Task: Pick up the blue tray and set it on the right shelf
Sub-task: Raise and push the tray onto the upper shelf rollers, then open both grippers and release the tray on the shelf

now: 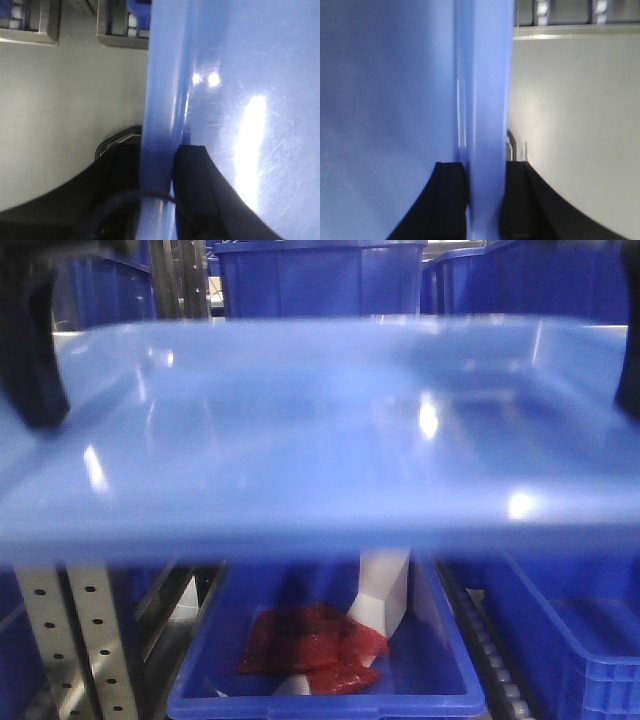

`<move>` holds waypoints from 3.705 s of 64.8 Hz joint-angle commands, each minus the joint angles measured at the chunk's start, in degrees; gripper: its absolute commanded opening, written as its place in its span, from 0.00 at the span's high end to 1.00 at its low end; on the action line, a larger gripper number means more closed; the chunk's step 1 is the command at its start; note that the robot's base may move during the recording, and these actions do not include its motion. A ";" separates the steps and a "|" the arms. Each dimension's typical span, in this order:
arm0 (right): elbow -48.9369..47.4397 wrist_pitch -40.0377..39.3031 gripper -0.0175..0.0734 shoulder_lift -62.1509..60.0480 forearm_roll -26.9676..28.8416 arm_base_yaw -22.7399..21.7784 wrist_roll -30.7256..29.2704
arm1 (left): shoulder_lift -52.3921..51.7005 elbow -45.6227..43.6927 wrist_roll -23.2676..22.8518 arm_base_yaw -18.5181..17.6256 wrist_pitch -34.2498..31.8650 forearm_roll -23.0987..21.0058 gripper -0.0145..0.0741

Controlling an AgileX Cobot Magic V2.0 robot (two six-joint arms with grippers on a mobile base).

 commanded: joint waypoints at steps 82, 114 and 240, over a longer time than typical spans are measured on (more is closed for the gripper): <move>-52.74 -15.52 0.62 34.05 1.01 -9.70 -10.07 | 25.22 -35.56 10.09 15.46 -32.43 3.24 0.75; -52.68 -14.32 0.56 37.22 0.90 -10.57 -10.08 | 27.18 -35.56 10.09 17.41 -31.76 2.44 0.70; -39.24 -24.77 0.76 15.39 -11.60 -4.82 -12.65 | 0.80 -10.65 10.09 13.16 -45.35 8.24 0.89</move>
